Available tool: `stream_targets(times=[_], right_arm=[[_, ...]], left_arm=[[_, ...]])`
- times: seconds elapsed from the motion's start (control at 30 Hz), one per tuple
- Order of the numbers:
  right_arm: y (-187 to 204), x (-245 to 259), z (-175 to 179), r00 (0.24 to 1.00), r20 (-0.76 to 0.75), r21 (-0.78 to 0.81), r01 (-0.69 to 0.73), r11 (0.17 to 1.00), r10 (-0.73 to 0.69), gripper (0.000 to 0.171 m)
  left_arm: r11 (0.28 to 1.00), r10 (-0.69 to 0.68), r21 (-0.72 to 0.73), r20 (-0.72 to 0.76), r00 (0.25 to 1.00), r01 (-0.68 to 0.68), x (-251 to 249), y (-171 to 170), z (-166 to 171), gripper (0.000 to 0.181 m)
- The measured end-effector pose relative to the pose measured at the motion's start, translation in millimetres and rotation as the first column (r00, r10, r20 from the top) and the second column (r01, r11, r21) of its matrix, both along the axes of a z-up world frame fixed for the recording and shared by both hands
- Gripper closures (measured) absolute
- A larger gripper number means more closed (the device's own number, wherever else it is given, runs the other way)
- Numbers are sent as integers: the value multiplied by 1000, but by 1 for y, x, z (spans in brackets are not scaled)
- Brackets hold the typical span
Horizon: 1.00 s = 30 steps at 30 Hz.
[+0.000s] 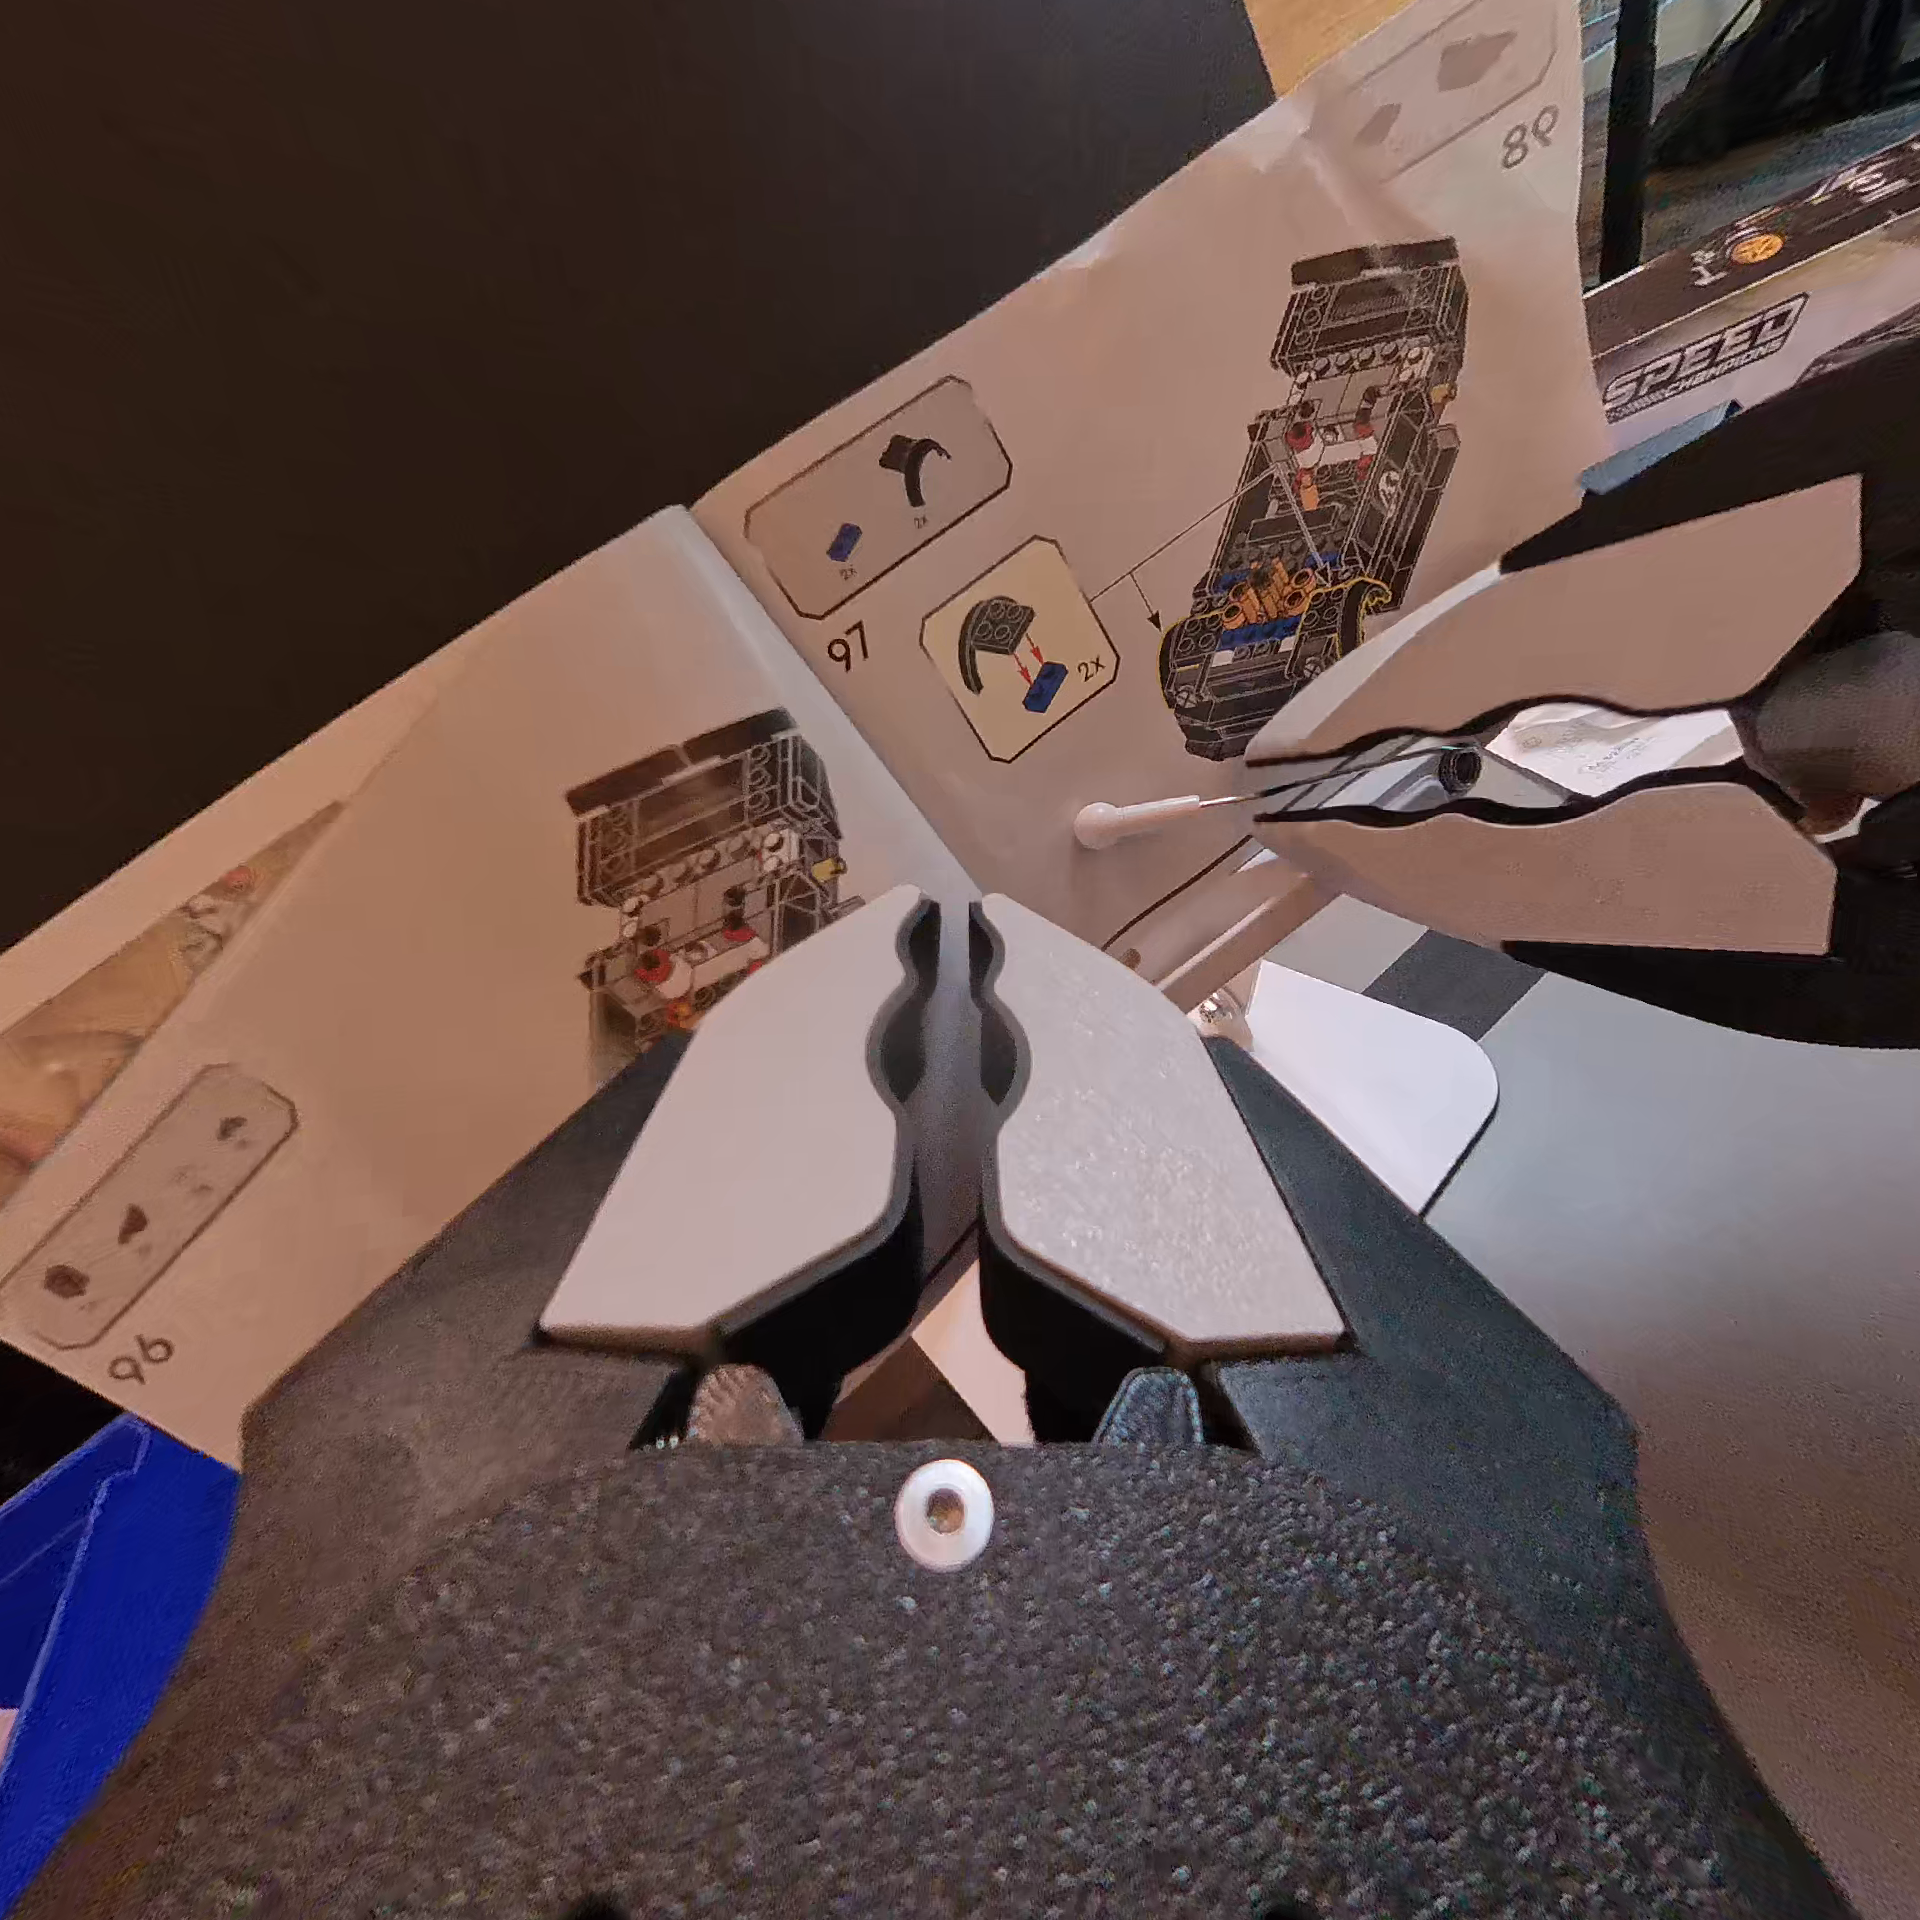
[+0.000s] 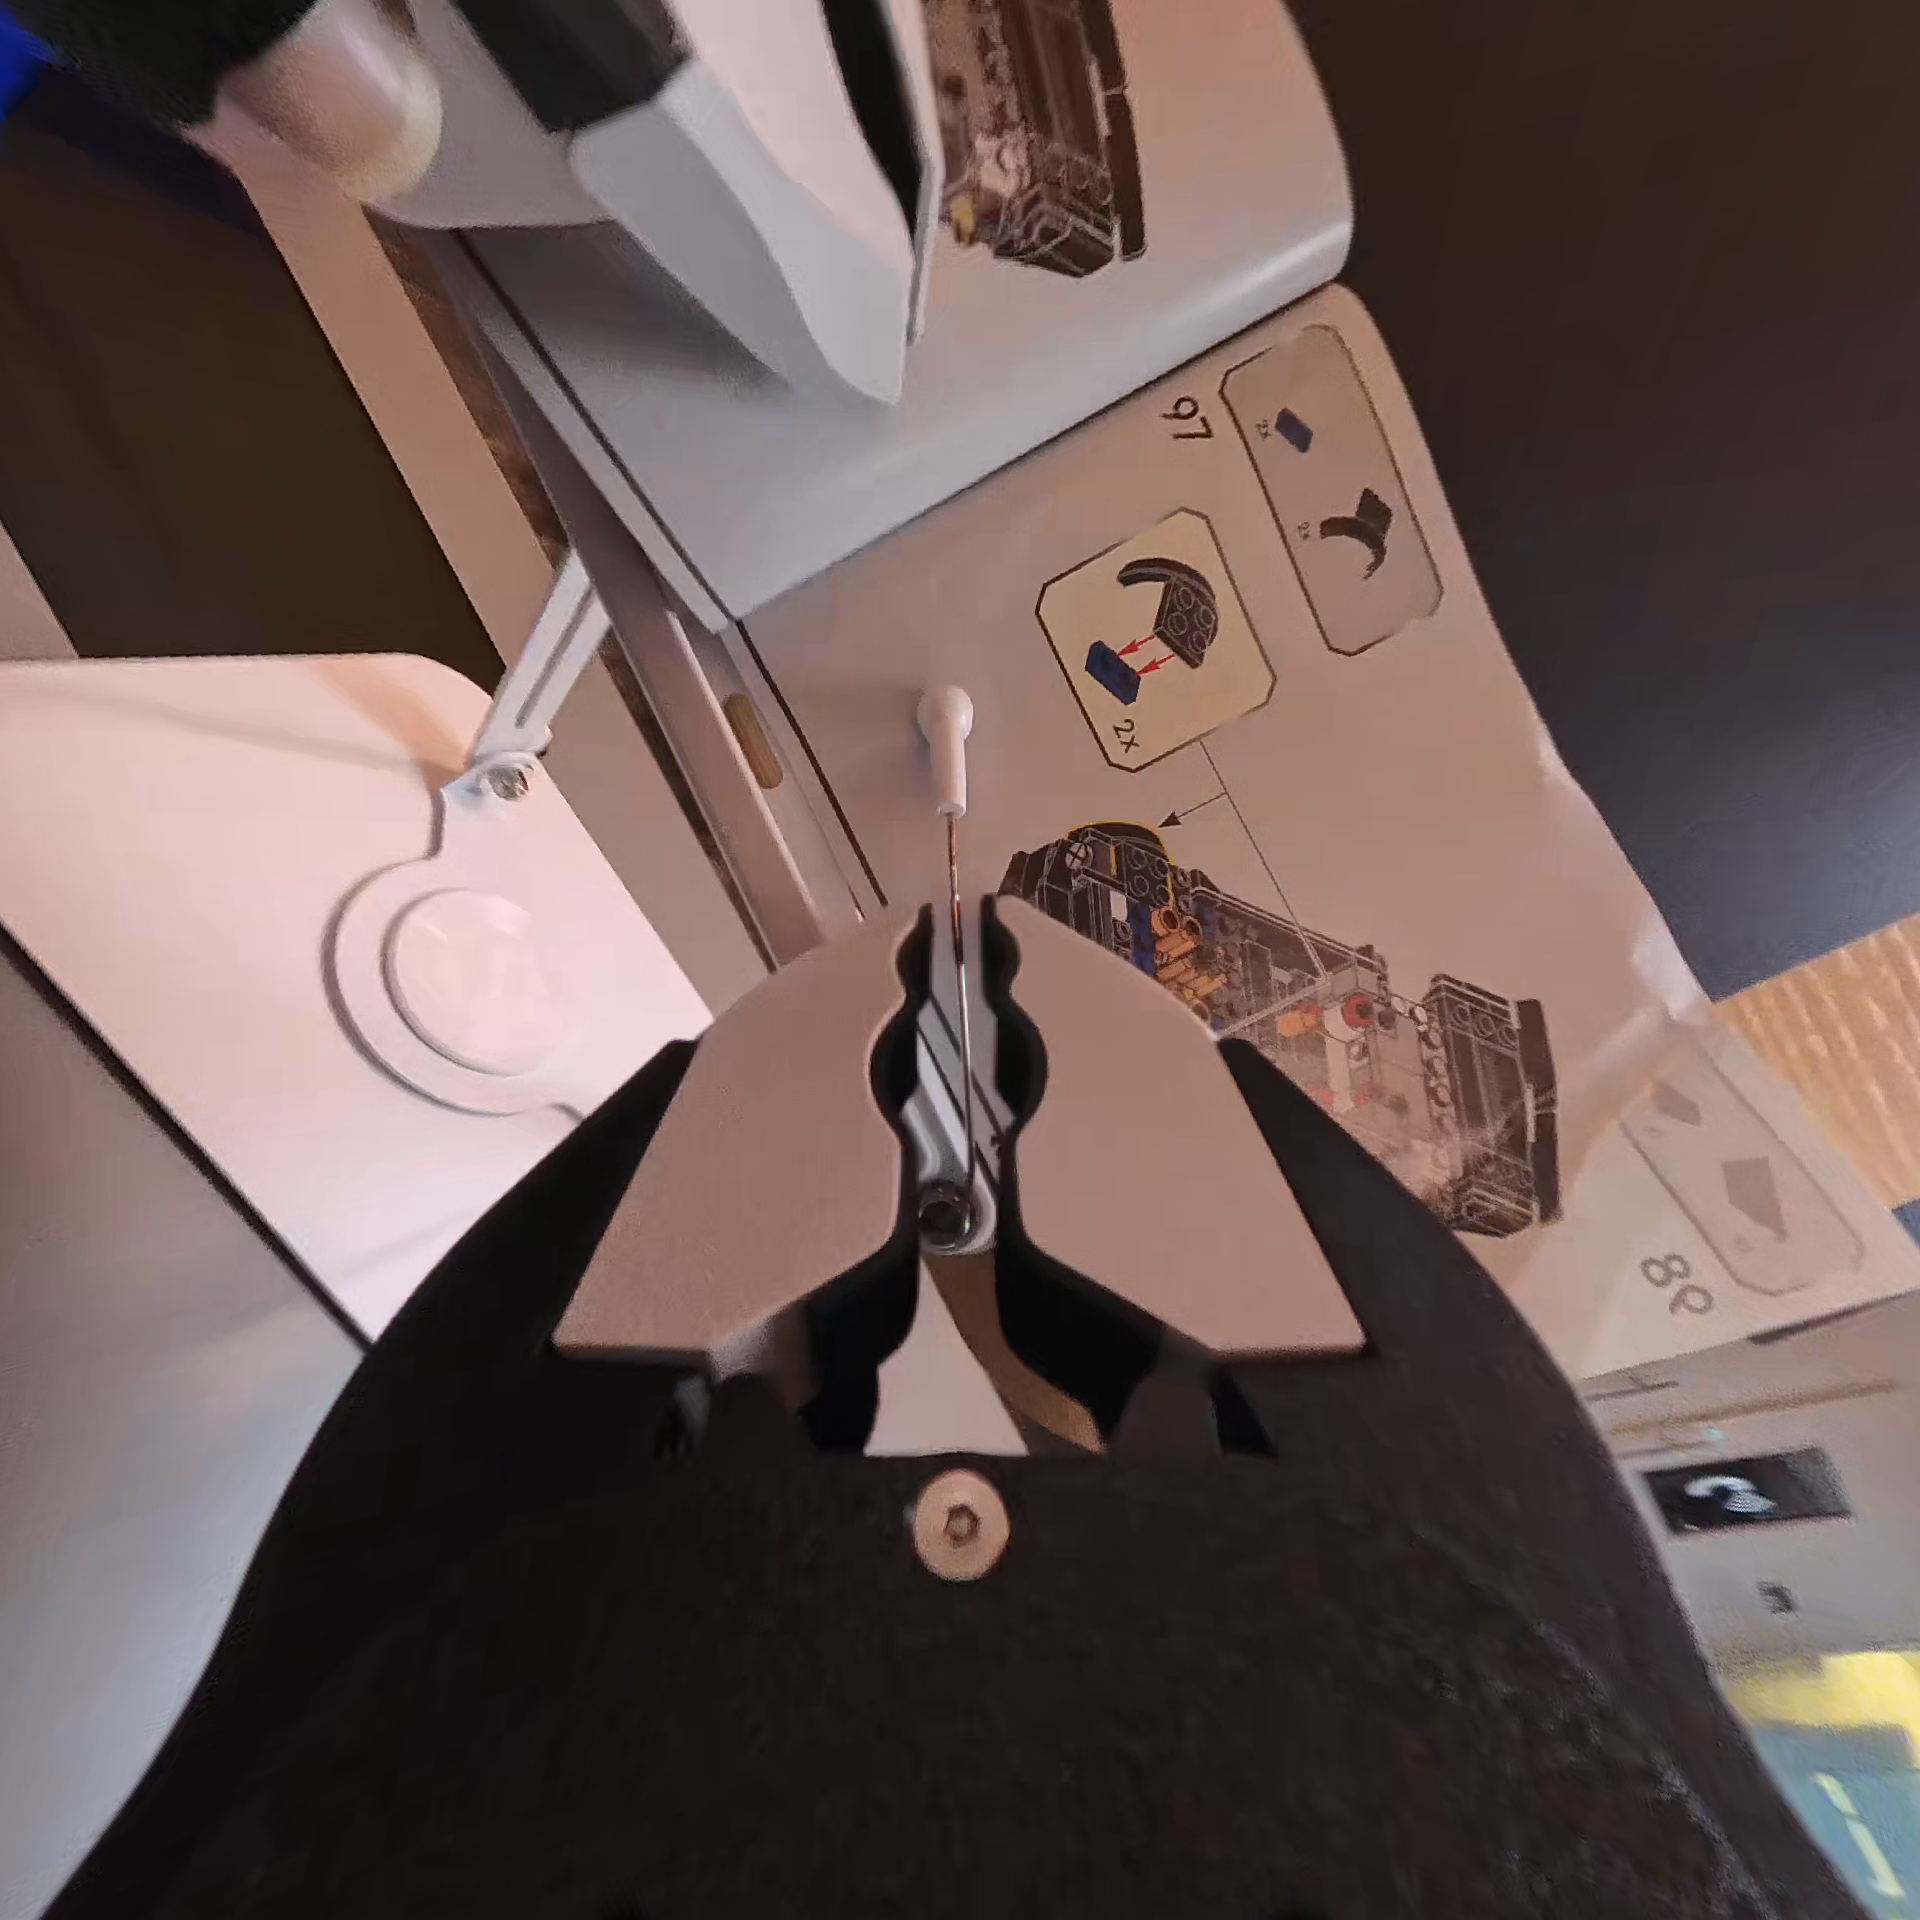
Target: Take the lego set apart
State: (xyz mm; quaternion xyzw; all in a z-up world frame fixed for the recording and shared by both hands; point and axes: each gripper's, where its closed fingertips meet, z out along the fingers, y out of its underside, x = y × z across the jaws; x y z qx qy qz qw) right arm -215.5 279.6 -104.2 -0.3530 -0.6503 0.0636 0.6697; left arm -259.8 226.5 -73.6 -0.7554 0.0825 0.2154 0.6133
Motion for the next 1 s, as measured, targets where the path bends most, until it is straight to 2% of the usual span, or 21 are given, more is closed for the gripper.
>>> stream_targets(times=[0.07,0.17,0.27,0.33,0.37,0.43,0.6,0.9,1.0], right_arm=[[-6,3,4,1000,-28,-74,-14,997,12,153],[-8,11,20,994,-113,-206,-36,978,13,149],[10,19,38,978,-201,-355,-17,935,-58,149],[29,20,36,974,-188,-426,38,904,-130,149],[40,21,34,969,-182,-433,73,898,-166,153],[50,24,36,961,-203,-406,90,910,-186,171],[61,25,35,957,-181,-371,146,917,-226,171],[78,36,30,951,-173,-476,148,867,-257,169],[67,55,31,954,-211,-532,72,844,-214,163]], left_arm=[[1000,-10,2,-6,1000,10,0,-3,0,174],[1000,-14,-1,-21,1000,14,-3,-9,-2,174],[1000,-14,-15,-23,1000,14,-7,-12,-5,173],[1000,-8,-21,-12,1000,8,-10,-14,-6,172],[1000,-6,-24,-4,1000,6,-10,-15,-7,172],[1000,-2,-23,9,1000,3,-11,-17,-7,171],[999,21,-29,-1,1000,-21,-15,-24,-9,170],[996,80,-45,12,997,-79,-34,-28,-14,172],[996,77,-37,1,997,-77,-31,-33,-10,169]])
